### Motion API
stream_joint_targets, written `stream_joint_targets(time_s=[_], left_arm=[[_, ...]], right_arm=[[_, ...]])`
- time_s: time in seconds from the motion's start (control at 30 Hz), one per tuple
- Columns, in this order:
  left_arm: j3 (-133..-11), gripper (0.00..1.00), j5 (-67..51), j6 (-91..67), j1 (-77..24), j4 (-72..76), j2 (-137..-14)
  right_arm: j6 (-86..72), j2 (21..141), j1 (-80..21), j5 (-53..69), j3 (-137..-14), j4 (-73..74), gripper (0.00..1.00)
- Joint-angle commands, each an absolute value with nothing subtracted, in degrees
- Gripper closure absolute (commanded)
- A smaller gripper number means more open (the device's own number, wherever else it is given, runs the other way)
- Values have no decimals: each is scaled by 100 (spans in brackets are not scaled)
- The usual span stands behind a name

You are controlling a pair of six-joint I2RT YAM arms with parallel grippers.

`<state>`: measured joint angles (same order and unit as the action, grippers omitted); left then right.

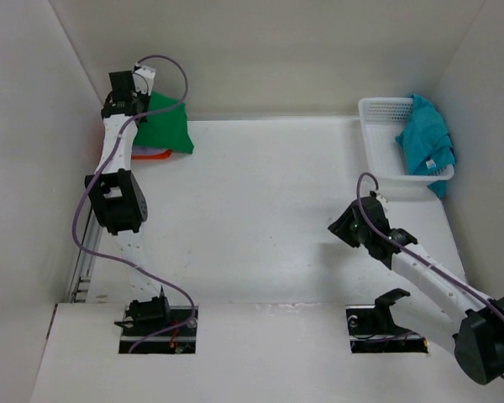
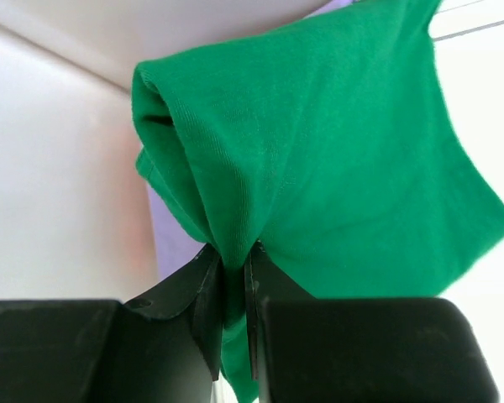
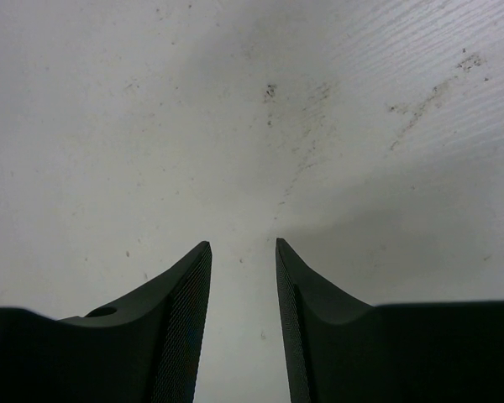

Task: Fold and stack the t-shirts
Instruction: Put the neatly folded tshirt into the corner of the board with the left arm

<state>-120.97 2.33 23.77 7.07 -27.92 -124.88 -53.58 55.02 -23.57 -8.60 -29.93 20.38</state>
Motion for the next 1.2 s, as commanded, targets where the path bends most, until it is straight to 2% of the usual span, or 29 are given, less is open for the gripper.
stream_joint_targets(time_s=[0.0,0.17,0.37,0.53,0.73,0.9,1.07,1.17], left_arm=[[-12717,100,-412,2005,918,-2900,-12252],[-13384,100,-1001,1661,1129,-3286,-12453],[-13869,100,-1020,1933,1200,-3612,-13024],[-13966,97,-669,2162,1314,-3621,-13613],[-14869,84,-19,2223,1621,-3507,-14404],[-15117,84,606,2452,1718,-2753,-14599],[-15117,86,677,2698,1701,-2549,-14660],[-15100,81,607,2751,1692,-2514,-14669]], right_arm=[[-5247,5590,-2316,-914,-3138,1942,59],[-5221,5660,-2316,-914,-3190,1942,58],[-5159,5879,-2342,-879,-3287,1942,57],[-5045,6082,-2351,-853,-3436,1942,56],[-4966,6380,-2351,-817,-3621,1942,55],[-4896,6776,-2430,-774,-3902,1934,54],[-4869,7127,-2570,-721,-4148,1899,54],[-4869,7242,-2632,-686,-4201,1872,53]])
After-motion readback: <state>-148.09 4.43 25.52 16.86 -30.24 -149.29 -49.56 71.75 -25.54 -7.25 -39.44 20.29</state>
